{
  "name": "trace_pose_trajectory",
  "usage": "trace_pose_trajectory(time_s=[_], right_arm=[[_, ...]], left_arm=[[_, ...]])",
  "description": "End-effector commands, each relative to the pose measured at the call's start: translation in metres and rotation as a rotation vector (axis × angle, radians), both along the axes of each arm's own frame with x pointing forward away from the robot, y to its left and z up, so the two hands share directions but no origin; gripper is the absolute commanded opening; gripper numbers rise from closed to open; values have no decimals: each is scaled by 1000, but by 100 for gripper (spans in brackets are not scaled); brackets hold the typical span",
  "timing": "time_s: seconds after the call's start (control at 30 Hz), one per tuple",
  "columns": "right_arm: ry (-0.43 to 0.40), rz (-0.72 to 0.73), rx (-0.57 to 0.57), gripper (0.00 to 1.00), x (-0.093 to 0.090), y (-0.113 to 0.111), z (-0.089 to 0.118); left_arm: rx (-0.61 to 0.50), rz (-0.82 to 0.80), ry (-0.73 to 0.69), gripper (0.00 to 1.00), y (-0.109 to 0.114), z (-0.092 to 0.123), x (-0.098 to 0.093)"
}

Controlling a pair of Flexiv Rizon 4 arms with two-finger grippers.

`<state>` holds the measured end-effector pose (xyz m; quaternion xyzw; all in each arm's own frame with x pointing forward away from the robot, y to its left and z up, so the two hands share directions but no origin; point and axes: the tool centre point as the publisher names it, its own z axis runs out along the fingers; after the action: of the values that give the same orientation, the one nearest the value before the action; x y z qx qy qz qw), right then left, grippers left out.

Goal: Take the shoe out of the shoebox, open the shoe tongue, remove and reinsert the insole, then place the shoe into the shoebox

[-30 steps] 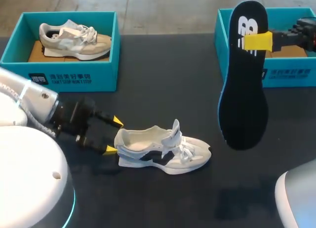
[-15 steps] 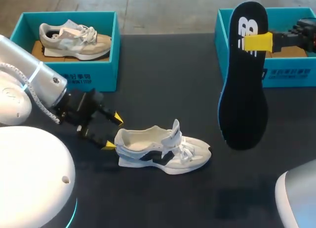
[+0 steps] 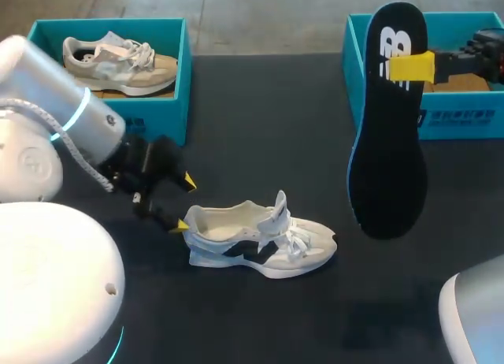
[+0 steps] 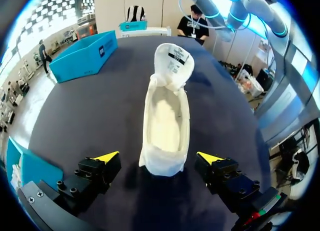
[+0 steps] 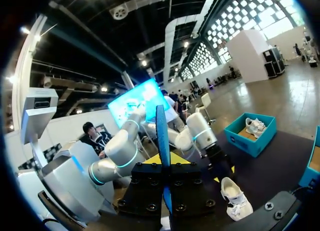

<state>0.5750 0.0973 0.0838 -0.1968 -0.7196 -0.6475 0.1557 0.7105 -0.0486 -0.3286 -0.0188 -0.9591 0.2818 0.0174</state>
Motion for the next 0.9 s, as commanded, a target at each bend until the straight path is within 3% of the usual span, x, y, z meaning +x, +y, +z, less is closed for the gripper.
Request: trace_pose_trajectory(time_s=[0.03, 0.2, 0.37, 0.9], right_arm=[[3, 4, -6, 0, 4, 2, 2], [3, 4, -6, 0, 4, 2, 2], [3, 4, -6, 0, 4, 2, 2], [3, 4, -6, 0, 4, 2, 2]], left_arm=[[119, -46, -11, 100, 1, 7, -4], [203, -139, -7, 100, 9, 2, -7], [257, -112, -28, 100, 13, -3, -6], [381, -115, -58, 100, -3, -15, -11]])
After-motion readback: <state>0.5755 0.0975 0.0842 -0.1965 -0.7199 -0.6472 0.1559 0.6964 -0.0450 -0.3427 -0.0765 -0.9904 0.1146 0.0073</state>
